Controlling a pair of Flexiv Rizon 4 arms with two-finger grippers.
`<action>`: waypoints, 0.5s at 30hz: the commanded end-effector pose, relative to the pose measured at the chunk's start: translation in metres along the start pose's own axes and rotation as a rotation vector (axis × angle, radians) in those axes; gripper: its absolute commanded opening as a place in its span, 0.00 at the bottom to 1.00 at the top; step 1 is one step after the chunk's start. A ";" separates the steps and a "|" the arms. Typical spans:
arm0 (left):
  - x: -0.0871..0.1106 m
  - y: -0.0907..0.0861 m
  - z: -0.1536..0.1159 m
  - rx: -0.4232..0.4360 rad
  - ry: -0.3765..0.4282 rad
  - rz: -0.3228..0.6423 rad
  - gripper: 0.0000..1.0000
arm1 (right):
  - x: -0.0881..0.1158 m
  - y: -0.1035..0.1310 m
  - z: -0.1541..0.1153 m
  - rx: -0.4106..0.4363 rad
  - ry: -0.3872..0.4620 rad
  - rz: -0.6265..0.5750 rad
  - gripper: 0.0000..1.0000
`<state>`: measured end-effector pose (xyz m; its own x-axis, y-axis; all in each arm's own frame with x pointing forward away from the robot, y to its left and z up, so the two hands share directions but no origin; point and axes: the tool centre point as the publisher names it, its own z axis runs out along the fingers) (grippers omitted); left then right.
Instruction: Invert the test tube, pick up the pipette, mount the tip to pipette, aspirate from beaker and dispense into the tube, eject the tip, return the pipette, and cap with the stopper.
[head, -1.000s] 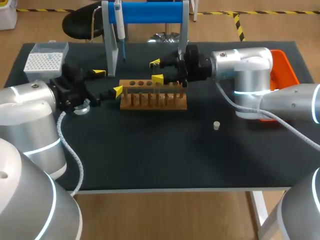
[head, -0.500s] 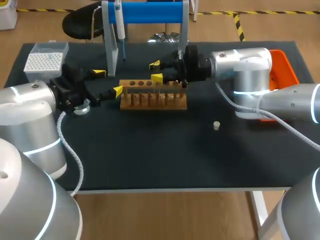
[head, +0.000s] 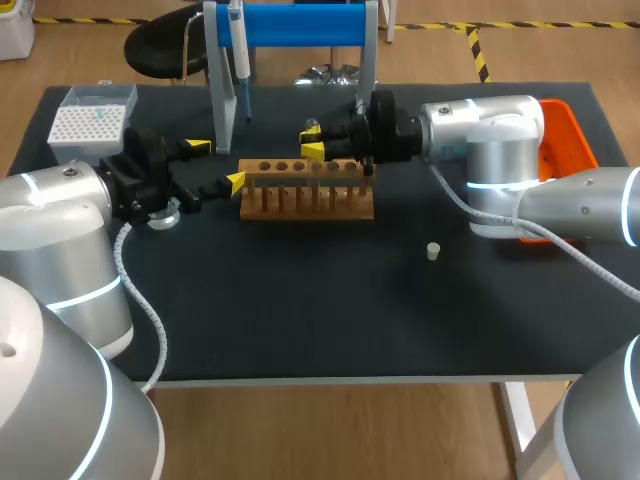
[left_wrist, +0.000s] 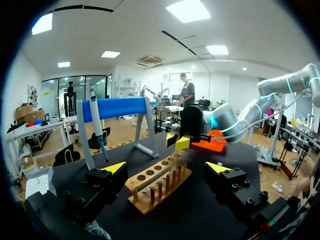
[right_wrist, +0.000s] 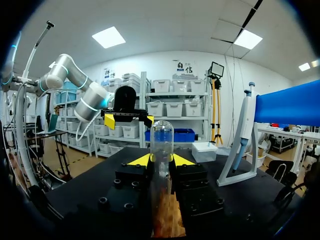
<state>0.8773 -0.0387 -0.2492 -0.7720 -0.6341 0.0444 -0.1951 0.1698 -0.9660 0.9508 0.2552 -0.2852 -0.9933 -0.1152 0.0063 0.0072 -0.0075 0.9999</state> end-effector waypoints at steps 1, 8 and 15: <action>0.001 0.001 0.001 0.000 -0.002 0.001 1.00 | 0.000 0.000 0.001 0.000 -0.004 -0.002 0.00; 0.001 0.001 0.001 0.000 -0.002 0.001 1.00 | 0.000 0.002 0.000 -0.001 -0.008 0.000 0.00; 0.001 0.001 0.001 0.000 -0.002 0.001 1.00 | 0.001 0.008 -0.001 -0.010 -0.012 0.002 0.00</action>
<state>0.8774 -0.0386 -0.2493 -0.7720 -0.6341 0.0446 -0.1950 0.1695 -0.9660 0.9512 0.2552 -0.2804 -0.9941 -0.1079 0.0096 0.0119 -0.0203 0.9997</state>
